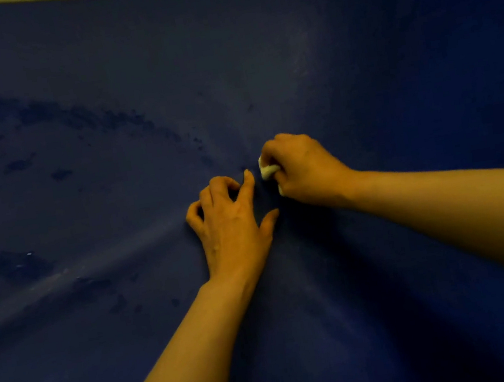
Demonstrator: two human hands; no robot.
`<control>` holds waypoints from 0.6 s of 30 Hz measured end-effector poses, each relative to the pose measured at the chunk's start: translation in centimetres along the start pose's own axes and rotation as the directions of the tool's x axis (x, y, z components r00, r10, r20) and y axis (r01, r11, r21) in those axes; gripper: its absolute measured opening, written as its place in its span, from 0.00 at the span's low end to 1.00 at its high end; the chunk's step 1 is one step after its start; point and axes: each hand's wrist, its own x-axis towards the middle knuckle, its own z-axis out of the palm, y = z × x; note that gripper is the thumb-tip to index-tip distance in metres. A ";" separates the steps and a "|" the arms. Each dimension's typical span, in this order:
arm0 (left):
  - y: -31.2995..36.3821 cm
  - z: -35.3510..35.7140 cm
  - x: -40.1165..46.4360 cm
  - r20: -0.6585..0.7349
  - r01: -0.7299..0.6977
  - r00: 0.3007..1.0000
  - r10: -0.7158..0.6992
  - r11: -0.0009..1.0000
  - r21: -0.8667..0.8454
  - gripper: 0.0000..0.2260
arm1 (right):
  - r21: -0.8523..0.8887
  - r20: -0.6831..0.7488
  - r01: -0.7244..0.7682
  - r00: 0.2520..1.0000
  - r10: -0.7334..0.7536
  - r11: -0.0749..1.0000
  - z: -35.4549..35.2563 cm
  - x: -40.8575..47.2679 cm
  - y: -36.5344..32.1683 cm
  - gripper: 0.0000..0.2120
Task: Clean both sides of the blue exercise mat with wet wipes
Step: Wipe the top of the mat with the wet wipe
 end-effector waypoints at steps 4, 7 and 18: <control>-0.4 -0.4 1.4 -0.045 -0.026 0.999 0.025 0.999 -0.034 0.23 | -0.027 -0.134 -0.160 0.979 0.155 0.987 -3.4 3.3 3.5 0.10; -1.1 -1.7 4.3 -0.061 -0.118 0.991 0.118 0.993 0.008 0.14 | -0.044 -0.220 -0.322 0.926 0.305 0.946 -5.6 4.6 5.3 0.09; -2.7 -5.6 14.3 0.540 -0.406 0.824 0.174 0.846 0.346 0.65 | -0.007 -0.177 -0.128 0.976 0.125 0.992 -3.2 5.4 2.4 0.08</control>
